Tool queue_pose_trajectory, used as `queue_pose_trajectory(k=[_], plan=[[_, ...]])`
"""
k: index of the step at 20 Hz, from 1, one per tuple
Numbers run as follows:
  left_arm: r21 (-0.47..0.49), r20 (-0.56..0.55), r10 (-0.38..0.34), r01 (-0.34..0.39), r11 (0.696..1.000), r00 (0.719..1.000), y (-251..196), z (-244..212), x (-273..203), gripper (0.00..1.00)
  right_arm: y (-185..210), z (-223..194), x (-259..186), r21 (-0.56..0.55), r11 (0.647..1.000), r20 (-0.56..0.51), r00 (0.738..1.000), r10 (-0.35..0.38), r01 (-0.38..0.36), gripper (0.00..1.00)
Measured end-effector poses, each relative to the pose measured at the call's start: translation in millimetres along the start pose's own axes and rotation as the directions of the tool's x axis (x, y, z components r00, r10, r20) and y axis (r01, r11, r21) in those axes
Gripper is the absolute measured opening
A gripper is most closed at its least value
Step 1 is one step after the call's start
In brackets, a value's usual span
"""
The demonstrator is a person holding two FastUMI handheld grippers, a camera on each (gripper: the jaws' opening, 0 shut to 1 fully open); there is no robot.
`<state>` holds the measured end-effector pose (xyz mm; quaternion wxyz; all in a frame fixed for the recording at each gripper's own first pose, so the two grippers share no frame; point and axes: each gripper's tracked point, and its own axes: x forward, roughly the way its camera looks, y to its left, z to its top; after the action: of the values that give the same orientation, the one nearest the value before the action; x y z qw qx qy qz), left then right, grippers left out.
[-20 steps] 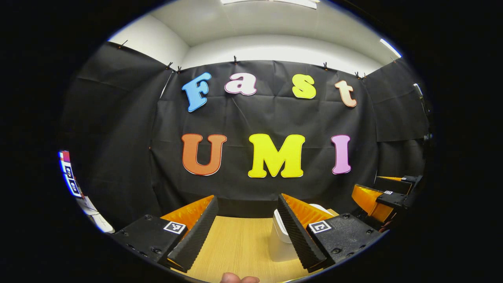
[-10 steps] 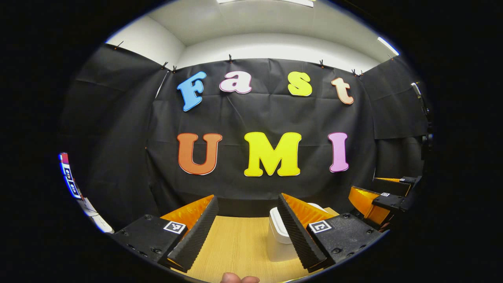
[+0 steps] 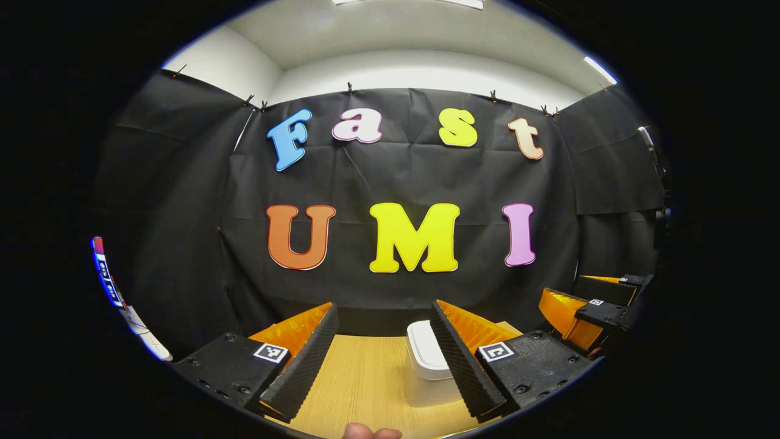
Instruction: Press the lid of the desktop garbage bin to open it, pick up the crumpled paper on the desktop and throw it into the bin, then pick up the pop can on the desktop and drop it into the bin, and finally close the garbage bin lid.
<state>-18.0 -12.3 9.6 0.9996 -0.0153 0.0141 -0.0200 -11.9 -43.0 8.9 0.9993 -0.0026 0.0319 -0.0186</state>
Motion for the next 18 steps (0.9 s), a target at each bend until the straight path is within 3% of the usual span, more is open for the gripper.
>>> queue_pose_trajectory(k=[18], plan=[[0.002,-0.007,0.048,-0.048,0.999,0.999,-0.4,-6.1,5.3,0.98,2.4,-2.8,17.1,0.004,0.999,-0.009,0.999,0.045,-0.045,0.95]])
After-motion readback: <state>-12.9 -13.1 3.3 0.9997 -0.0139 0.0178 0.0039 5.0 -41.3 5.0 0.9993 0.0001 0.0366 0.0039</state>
